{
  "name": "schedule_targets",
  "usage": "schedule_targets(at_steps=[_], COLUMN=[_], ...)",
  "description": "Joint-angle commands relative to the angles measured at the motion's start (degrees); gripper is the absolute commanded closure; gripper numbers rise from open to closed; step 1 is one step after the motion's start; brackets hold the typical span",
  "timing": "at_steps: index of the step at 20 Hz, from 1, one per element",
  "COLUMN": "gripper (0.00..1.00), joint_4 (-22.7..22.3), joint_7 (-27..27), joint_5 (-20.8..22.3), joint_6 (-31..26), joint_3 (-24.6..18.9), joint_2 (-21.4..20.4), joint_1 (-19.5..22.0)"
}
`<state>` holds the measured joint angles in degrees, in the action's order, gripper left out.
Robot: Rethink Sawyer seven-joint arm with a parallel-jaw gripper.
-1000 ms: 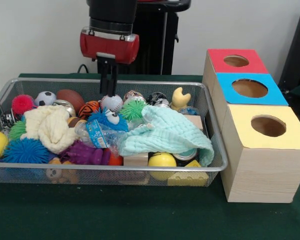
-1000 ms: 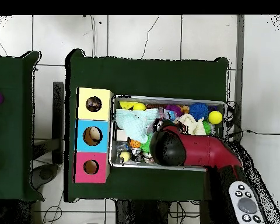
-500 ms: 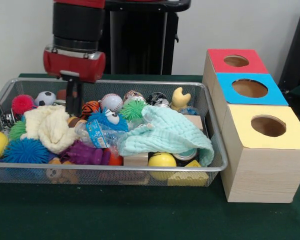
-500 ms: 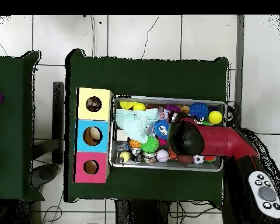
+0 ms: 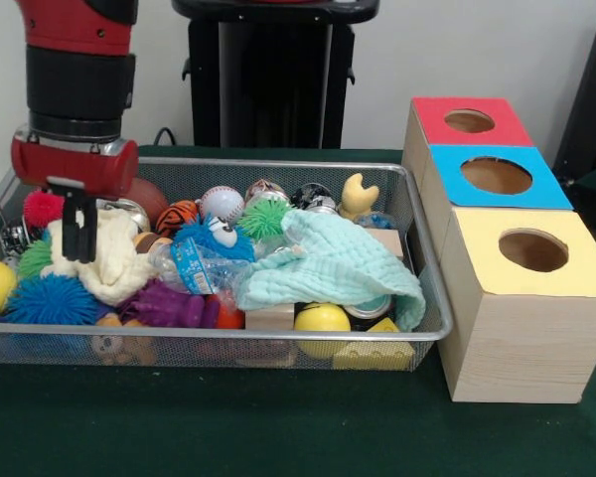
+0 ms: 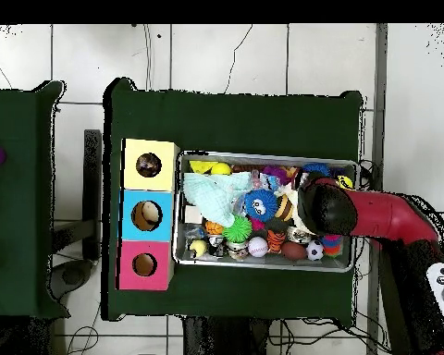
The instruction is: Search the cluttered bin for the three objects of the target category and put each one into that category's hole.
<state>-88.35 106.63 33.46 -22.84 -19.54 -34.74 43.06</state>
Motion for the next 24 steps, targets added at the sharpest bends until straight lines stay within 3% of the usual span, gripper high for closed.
schedule_targets(at_steps=[1, 13, 24], gripper=[1.0, 1.0, 1.0], joint_4=[2.8, -3.4, -6.8], joint_7=[-18.5, -14.4, -14.2], joint_5=[5.8, 11.3, 15.3], joint_6=[-5.6, 0.4, 1.5], joint_3=[-7.6, -8.5, -10.6], joint_2=[5.2, 7.9, 10.6], joint_1=[1.8, 6.6, 13.1])
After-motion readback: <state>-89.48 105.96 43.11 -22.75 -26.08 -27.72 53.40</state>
